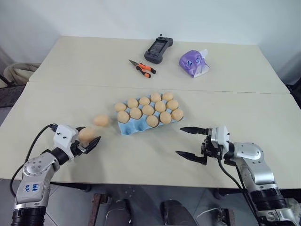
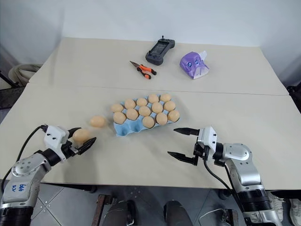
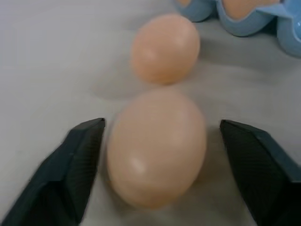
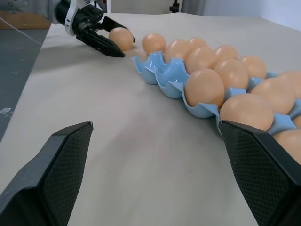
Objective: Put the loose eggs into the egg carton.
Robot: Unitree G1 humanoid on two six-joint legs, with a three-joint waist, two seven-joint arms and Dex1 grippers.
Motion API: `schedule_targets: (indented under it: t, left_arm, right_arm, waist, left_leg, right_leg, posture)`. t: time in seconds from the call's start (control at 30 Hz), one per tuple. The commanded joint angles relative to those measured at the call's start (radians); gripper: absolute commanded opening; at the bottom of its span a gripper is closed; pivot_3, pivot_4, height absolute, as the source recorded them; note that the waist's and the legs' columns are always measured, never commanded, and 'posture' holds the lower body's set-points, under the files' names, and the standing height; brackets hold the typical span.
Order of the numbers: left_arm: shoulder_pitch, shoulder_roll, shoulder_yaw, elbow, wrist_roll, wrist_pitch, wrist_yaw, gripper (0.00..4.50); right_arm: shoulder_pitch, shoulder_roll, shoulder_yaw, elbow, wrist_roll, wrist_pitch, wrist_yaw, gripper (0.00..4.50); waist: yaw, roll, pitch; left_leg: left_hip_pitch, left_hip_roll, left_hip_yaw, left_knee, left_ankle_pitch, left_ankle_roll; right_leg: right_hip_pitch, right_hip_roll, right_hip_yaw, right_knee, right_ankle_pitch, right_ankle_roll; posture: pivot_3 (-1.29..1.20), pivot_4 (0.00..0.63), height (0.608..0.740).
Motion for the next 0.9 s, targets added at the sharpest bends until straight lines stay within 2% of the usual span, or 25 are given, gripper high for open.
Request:
schedule_targets:
  t: [0.03, 0.13, 0.17, 0.3, 0.5, 0.7, 0.9]
  left_arm:
    - [-0.012, 0.004, -0.001, 0.011, 0.002, -0.026, -0.004, 2.93]
    - [-0.017, 0.001, 0.007, 0.009, -0.011, -0.039, -0.009, 1.97]
    - [-0.014, -0.001, 0.013, -0.015, -0.042, -0.047, -0.037, 1.79]
    - [-0.027, 0.001, -0.008, -0.128, -0.139, -0.049, -0.138, 1.79]
    - [-0.197, -0.042, -0.167, -0.178, -0.134, 0.025, -0.151, 1.79]
    - [-0.351, -0.105, -0.31, -0.031, -0.037, 0.011, -0.153, 1.79]
    - [-0.441, -0.159, -0.341, 0.115, -0.015, -0.046, -0.181, 1.79]
  right_arm:
    - [0.007, -0.002, -0.024, -0.046, 0.014, -0.007, -0.014, 4.5]
    - [0.013, -0.004, -0.025, -0.051, 0.012, -0.007, -0.026, 4.5]
    - [0.016, -0.006, -0.028, -0.052, 0.011, -0.007, -0.028, 4.5]
    - [0.035, -0.022, -0.044, -0.055, 0.009, -0.007, -0.039, 4.5]
    - [0.065, -0.031, -0.065, -0.071, 0.003, 0.0, -0.077, 4.5]
    - [0.118, -0.032, -0.086, -0.127, 0.0, 0.002, -0.133, 4.5]
    - [0.181, -0.026, -0.108, -0.19, -0.003, 0.002, -0.194, 4.5]
  waist:
    - [0.0, 0.0, 0.0]
    - [0.003, 0.0, 0.0]
    - [0.004, 0.0, 0.0]
    - [0.006, 0.0, 0.0]
    - [0.022, 0.0, 0.0]
    - [0.017, 0.0, 0.0]
    - [0.01, 0.0, 0.0]
  left_leg:
    - [0.0, 0.0, 0.0, 0.001, 0.0, 0.0]
    - [0.0, 0.0, 0.0, 0.001, 0.0, 0.0]
    - [0.0, 0.0, 0.0, 0.001, 0.0, 0.0]
    - [0.0, 0.0, 0.0, 0.001, 0.001, 0.001]
    - [0.0, -0.004, -0.002, 0.001, 0.001, 0.002]
    - [0.0, -0.005, -0.001, 0.003, 0.002, 0.003]
    - [0.0, -0.004, -0.001, 0.003, 0.002, 0.002]
  right_leg:
    - [0.0, 0.0, 0.0, 0.001, 0.0, 0.0]
    - [0.0, -0.001, 0.0, 0.001, 0.0, 0.0]
    - [0.0, -0.001, 0.0, 0.002, 0.0, 0.0]
    - [0.001, -0.001, 0.0, 0.002, 0.0, 0.0]
    - [0.002, 0.001, -0.002, 0.001, 0.001, 0.002]
    - [0.002, 0.002, -0.001, 0.002, 0.001, 0.003]
    - [0.001, 0.002, 0.0, 0.002, 0.001, 0.003]
  posture:
    - [0.0, 0.15, 0.74]
    - [0.0, 0.15, 0.74]
    - [0.0, 0.15, 0.74]
    - [0.0, 0.15, 0.74]
    - [0.0, 0.15, 0.74]
    - [0.0, 0.15, 0.74]
    - [0.0, 0.15, 0.74]
